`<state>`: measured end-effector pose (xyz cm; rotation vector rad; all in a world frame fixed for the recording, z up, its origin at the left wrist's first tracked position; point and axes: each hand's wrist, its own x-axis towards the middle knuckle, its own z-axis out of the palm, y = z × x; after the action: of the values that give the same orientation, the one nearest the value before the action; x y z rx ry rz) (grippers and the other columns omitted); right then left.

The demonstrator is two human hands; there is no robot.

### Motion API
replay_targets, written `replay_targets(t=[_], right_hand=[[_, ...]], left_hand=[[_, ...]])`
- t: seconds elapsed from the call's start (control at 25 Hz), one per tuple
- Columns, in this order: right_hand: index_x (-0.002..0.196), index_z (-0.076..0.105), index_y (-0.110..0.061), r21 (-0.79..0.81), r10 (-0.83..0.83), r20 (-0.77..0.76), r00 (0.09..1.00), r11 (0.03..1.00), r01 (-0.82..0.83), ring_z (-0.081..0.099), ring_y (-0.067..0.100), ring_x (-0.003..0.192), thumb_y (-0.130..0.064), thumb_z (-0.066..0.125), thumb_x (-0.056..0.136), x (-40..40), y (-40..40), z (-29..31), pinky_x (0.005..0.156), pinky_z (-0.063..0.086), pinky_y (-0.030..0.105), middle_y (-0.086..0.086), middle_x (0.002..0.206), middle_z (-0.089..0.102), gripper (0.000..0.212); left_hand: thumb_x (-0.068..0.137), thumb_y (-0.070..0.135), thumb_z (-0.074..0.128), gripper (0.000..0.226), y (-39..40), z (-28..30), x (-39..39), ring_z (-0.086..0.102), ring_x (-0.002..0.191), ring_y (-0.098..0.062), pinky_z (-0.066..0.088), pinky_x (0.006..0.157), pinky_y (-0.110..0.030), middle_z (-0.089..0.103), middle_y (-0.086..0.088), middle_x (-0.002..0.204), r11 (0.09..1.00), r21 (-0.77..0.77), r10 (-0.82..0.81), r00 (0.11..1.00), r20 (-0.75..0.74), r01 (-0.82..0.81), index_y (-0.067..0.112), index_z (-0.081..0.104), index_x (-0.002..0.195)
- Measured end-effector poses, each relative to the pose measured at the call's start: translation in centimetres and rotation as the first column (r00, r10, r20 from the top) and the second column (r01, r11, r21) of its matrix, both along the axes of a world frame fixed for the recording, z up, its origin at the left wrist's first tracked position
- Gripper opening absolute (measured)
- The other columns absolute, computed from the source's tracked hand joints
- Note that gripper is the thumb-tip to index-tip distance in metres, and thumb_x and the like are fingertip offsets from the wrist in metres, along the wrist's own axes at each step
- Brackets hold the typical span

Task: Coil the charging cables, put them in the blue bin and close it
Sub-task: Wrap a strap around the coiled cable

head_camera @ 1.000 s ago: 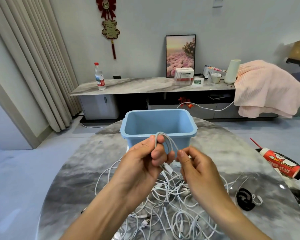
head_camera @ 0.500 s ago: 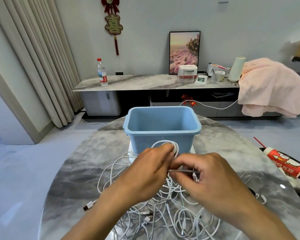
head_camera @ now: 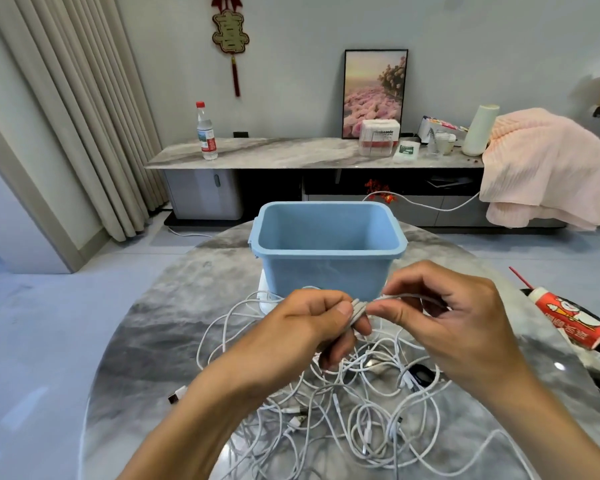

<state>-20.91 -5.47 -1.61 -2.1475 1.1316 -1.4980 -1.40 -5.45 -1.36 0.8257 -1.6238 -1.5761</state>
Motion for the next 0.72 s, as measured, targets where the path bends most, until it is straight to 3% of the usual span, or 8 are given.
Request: replay_targets(t=[0.12, 0.24, 0.32, 0.4, 0.48, 0.56, 0.64, 0.72], right_hand=[[0.080, 0.069, -0.025, 0.141, -0.005, 0.293, 0.956, 0.989, -0.038, 0.059, 0.015, 0.062, -0.035, 0.072, 0.084, 1.7, -1.1, -1.3, 0.058, 0.050, 0.030, 0.006, 0.071, 0.066, 0.011], [0.094, 0.074, -0.024, 0.314, -0.055, 0.378, 0.924, 0.947, -0.072, 0.056, 0.015, 0.065, -0.018, 0.059, 0.095, 4.1, -1.7, -3.8, 0.063, 0.048, 0.034, 0.013, 0.076, 0.068, 0.016], [0.096, 0.074, -0.026, 0.401, -0.081, 0.405, 0.911, 0.911, -0.097, 0.057, 0.016, 0.065, -0.018, 0.055, 0.098, 4.6, -1.5, -4.0, 0.064, 0.049, 0.036, 0.014, 0.071, 0.064, 0.021], [0.095, 0.074, -0.025, 0.385, -0.097, 0.403, 0.910, 0.920, -0.072, 0.052, 0.010, 0.060, -0.018, 0.057, 0.097, 3.3, -1.5, -3.1, 0.060, 0.047, 0.027, 0.000, 0.062, 0.057, 0.018], [0.095, 0.074, -0.023, 0.347, -0.089, 0.367, 0.926, 0.937, -0.047, 0.045, 0.007, 0.055, -0.018, 0.059, 0.095, 2.3, -1.3, -2.1, 0.056, 0.040, 0.018, -0.007, 0.057, 0.050, 0.016], [0.094, 0.074, -0.022, 0.367, -0.100, 0.355, 0.930, 0.929, -0.040, 0.048, 0.003, 0.055, -0.015, 0.059, 0.095, 2.1, -1.0, -2.4, 0.056, 0.041, 0.014, -0.011, 0.058, 0.055, 0.016], [0.092, 0.073, -0.021, 0.409, -0.097, 0.321, 0.942, 0.911, -0.046, 0.058, 0.004, 0.062, -0.014, 0.058, 0.097, 2.8, -1.2, -3.0, 0.060, 0.046, 0.019, -0.010, 0.067, 0.066, 0.017], [0.090, 0.071, -0.021, 0.455, -0.068, 0.284, 0.956, 0.888, -0.072, 0.060, 0.016, 0.066, -0.023, 0.056, 0.100, 3.7, -1.2, -3.5, 0.062, 0.048, 0.037, 0.006, 0.073, 0.069, 0.018]], left_hand=[[0.096, 0.020, 0.045, 0.023, -0.6, -0.3, -0.8, 0.034, 0.044, -0.008, 0.053, 0.077, -0.026, 0.039, 0.003, 0.052, 0.972, 0.227, 0.037, 0.925, -0.379, 0.054, 0.006, 0.058, 0.084], [0.099, 0.017, 0.043, 0.023, -1.2, -0.7, -0.7, 0.036, 0.045, -0.006, 0.055, 0.080, -0.028, 0.040, 0.003, 0.055, 0.919, 0.382, 0.164, 0.790, -0.592, 0.096, 0.001, 0.058, 0.093], [0.099, 0.016, 0.043, 0.026, -1.1, -1.1, -0.2, 0.040, 0.047, -0.008, 0.055, 0.083, -0.030, 0.044, 0.000, 0.058, 0.913, 0.366, 0.074, 0.811, -0.580, 0.179, -0.001, 0.063, 0.099], [0.098, 0.016, 0.044, 0.028, -0.5, -1.3, -0.2, 0.040, 0.047, -0.010, 0.053, 0.086, -0.032, 0.045, -0.002, 0.058, 0.902, 0.345, -0.071, 0.879, -0.471, 0.259, -0.001, 0.066, 0.100], [0.097, 0.015, 0.044, 0.026, -0.2, -1.3, -0.5, 0.039, 0.047, -0.011, 0.053, 0.090, -0.034, 0.046, -0.003, 0.057, 0.893, 0.355, -0.111, 0.899, -0.423, 0.277, 0.001, 0.065, 0.094], [0.097, 0.013, 0.042, 0.026, -0.1, -1.0, -0.8, 0.040, 0.046, -0.012, 0.051, 0.094, -0.037, 0.048, -0.005, 0.056, 0.867, 0.403, -0.106, 0.897, -0.428, 0.295, 0.006, 0.061, 0.083], [0.096, 0.015, 0.040, 0.027, -0.2, -0.7, -0.6, 0.039, 0.044, -0.012, 0.051, 0.094, -0.038, 0.047, -0.004, 0.054, 0.837, 0.468, -0.040, 0.885, -0.465, 0.284, 0.009, 0.056, 0.076], [0.097, 0.017, 0.038, 0.026, -0.3, -0.3, -0.3, 0.035, 0.043, -0.010, 0.048, 0.097, -0.035, 0.042, -0.001, 0.052, 0.817, 0.529, 0.128, 0.823, -0.554, 0.229, 0.010, 0.052, 0.076]])
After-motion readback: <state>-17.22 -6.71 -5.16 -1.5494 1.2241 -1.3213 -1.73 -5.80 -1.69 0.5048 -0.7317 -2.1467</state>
